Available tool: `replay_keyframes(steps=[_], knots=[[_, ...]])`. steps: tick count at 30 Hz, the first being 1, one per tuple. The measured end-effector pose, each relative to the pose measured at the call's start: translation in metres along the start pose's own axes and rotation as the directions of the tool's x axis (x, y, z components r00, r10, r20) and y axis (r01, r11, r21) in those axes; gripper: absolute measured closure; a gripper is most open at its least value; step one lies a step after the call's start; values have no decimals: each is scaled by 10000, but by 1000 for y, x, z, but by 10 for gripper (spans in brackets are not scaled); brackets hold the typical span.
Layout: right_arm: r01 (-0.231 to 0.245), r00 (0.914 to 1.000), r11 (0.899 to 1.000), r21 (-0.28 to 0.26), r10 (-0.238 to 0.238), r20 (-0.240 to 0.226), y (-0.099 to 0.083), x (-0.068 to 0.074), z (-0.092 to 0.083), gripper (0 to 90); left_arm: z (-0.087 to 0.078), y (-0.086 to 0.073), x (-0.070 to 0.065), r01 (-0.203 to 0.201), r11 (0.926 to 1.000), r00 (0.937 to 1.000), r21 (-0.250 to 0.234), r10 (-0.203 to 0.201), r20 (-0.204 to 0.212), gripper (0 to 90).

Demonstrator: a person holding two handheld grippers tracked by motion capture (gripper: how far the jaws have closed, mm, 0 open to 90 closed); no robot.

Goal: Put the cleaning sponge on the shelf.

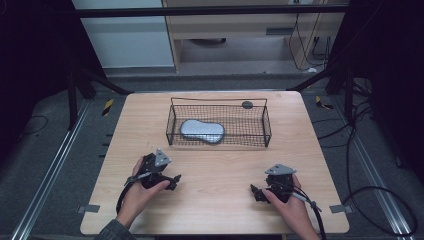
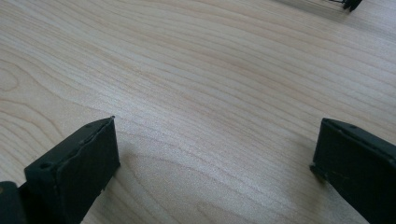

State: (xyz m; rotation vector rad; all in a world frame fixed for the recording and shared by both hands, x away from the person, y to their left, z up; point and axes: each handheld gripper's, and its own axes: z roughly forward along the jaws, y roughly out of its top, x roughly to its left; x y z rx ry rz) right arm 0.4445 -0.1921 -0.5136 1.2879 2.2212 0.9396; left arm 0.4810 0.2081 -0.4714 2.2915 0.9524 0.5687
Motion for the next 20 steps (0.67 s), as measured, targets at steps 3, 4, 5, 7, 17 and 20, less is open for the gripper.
replay_keyframes(steps=[3,4,5,7,17,20], knots=[[0,10000,10000,0,0,-3,0,0,0,5,5,-13,16,628,9980,9979,47,-627,-166,48],[3,10000,10000,0,-3,0,0,0,0,5,8,-19,22,934,9956,9956,55,-933,-81,47],[-4,10000,10000,1,4,-3,0,0,0,5,8,-19,22,934,9956,9956,55,-933,-81,46],[0,10000,10000,3,0,-3,0,0,0,5,15,-28,29,1316,9912,9913,114,-1315,-69,44],[2,10000,10000,2,-2,-6,0,0,0,4,22,-41,38,1974,9792,9803,-472,-1972,100,0],[-3,10000,10000,2,3,-4,0,0,0,4,22,-41,38,1972,9792,9804,-475,-1969,94,0]])
